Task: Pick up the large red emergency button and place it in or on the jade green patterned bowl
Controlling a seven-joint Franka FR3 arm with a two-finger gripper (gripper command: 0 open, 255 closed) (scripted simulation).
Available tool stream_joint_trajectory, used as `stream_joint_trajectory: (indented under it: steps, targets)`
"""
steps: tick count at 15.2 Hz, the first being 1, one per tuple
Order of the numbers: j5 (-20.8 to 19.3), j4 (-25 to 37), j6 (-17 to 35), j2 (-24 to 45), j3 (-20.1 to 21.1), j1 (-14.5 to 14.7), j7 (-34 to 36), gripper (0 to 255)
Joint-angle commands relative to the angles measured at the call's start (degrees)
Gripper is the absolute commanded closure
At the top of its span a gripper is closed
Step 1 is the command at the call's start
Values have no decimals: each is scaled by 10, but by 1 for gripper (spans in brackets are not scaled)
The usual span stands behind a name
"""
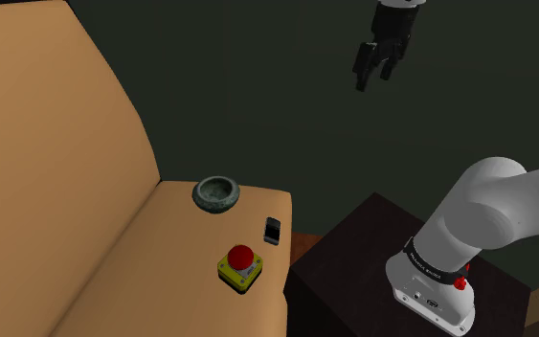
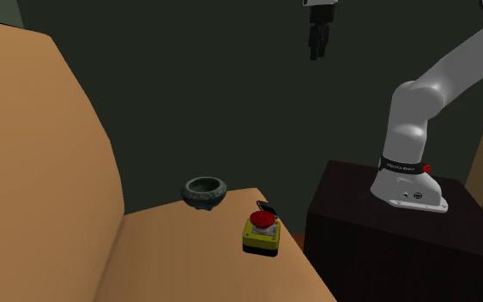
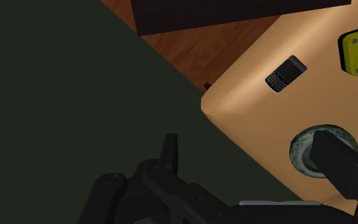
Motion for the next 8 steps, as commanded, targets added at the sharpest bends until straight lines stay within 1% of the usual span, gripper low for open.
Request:
stream_joint_trajectory:
  steps: [1,8]
  targets:
    - [0,0,0,0,0,0,0,0]
    - [45,-127,108,-29,47,25,64,0]
